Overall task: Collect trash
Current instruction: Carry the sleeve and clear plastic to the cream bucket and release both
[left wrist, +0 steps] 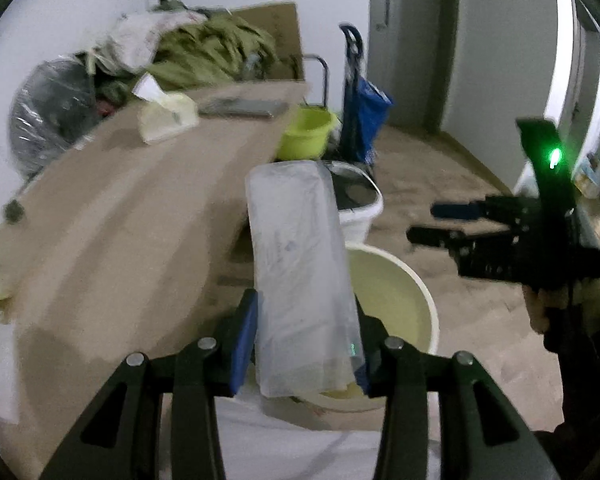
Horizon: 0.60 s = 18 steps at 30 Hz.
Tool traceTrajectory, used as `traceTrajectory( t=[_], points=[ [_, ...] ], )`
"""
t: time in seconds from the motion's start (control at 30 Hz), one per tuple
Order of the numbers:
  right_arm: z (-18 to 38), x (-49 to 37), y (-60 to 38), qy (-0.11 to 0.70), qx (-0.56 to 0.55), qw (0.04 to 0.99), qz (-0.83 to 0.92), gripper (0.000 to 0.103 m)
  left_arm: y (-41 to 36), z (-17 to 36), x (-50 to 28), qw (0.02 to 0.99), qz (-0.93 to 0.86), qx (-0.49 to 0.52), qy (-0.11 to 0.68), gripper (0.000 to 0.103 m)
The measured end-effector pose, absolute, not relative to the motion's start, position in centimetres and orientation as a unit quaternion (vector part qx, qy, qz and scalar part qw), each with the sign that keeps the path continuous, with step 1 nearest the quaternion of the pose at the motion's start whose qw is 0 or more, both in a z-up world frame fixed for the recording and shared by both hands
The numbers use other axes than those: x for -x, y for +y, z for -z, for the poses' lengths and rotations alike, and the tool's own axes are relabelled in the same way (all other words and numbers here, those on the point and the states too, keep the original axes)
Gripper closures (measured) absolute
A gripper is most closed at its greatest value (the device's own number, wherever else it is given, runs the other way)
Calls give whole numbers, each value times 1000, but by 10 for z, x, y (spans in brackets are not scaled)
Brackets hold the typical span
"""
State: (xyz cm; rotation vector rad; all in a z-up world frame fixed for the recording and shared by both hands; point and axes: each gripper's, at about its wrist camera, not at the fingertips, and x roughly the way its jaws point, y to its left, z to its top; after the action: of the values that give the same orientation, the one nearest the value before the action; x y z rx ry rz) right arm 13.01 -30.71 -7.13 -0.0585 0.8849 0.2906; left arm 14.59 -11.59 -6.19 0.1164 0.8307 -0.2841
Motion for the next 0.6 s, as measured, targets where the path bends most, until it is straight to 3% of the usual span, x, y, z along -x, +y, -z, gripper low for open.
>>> traceTrajectory(
  t=[0.23,0.37,0.6],
  points=[
    [75,-127,-328,430,20,895,-115,51,-147,94,-162,866,191,-78,456,54],
    [74,-126,-334,429,20,896,-107,51,-155,104,-167,854,211,-74,470,39],
    [71,-125,-333,428,24,897,-107,51,-152,101,-165,858,209,-64,465,36]
  ],
)
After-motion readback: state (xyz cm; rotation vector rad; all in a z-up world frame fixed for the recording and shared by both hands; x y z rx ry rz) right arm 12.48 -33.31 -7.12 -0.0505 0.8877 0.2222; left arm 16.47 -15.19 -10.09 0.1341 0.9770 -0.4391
